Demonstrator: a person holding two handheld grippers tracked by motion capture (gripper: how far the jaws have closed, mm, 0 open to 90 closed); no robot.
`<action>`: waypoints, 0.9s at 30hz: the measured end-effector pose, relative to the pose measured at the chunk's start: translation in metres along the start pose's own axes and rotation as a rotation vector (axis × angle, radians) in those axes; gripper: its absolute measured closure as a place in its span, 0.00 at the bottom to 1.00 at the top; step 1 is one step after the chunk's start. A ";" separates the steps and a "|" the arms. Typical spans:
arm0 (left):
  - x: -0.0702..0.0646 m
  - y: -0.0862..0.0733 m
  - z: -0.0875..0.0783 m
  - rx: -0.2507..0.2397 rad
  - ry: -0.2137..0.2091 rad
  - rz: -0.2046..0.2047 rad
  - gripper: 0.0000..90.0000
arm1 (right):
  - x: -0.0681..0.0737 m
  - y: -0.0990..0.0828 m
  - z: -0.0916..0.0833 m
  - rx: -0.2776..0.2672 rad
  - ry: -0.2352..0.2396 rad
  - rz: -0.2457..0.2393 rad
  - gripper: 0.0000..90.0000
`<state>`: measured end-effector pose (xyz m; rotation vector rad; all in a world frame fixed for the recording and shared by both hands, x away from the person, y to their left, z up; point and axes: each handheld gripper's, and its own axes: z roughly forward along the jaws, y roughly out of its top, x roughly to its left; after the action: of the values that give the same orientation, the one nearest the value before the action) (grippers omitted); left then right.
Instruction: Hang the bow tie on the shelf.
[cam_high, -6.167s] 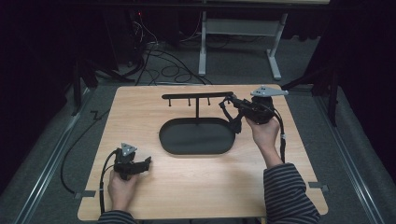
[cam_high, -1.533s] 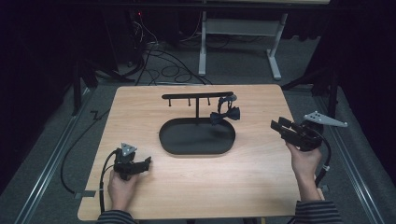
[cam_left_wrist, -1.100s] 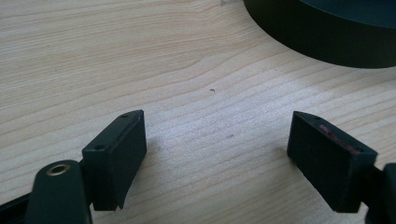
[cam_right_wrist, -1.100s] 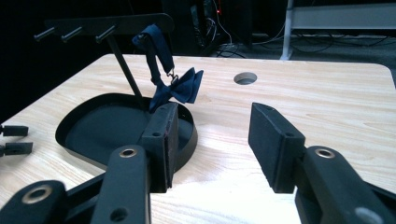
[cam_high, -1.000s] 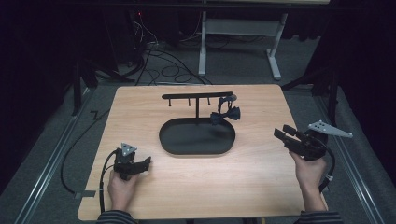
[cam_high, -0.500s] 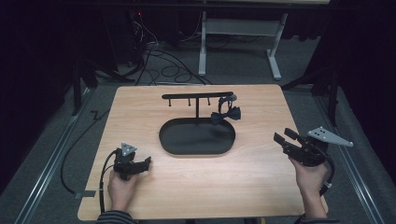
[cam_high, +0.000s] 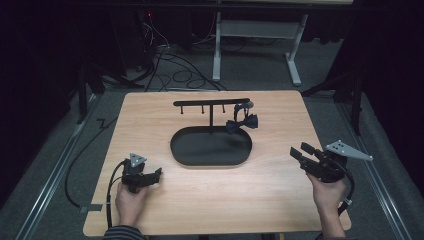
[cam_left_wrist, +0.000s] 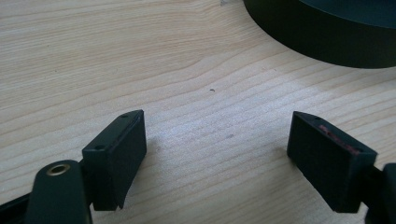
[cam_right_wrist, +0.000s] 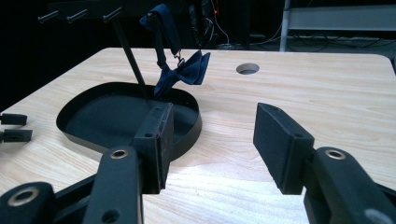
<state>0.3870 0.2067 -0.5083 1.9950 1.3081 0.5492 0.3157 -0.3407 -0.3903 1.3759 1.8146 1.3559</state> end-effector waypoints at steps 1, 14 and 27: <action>0.000 0.000 0.000 0.000 0.000 0.000 0.22 | 0.000 -0.001 0.000 0.003 0.002 0.003 0.55; 0.000 0.000 0.000 -0.001 0.000 0.000 0.22 | 0.000 -0.014 0.006 0.019 0.017 0.025 0.56; 0.000 0.000 0.000 -0.001 0.001 0.000 0.22 | 0.003 -0.030 0.012 0.033 0.035 0.054 0.56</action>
<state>0.3870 0.2067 -0.5084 1.9941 1.3077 0.5506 0.3117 -0.3325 -0.4219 1.4368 1.8423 1.3916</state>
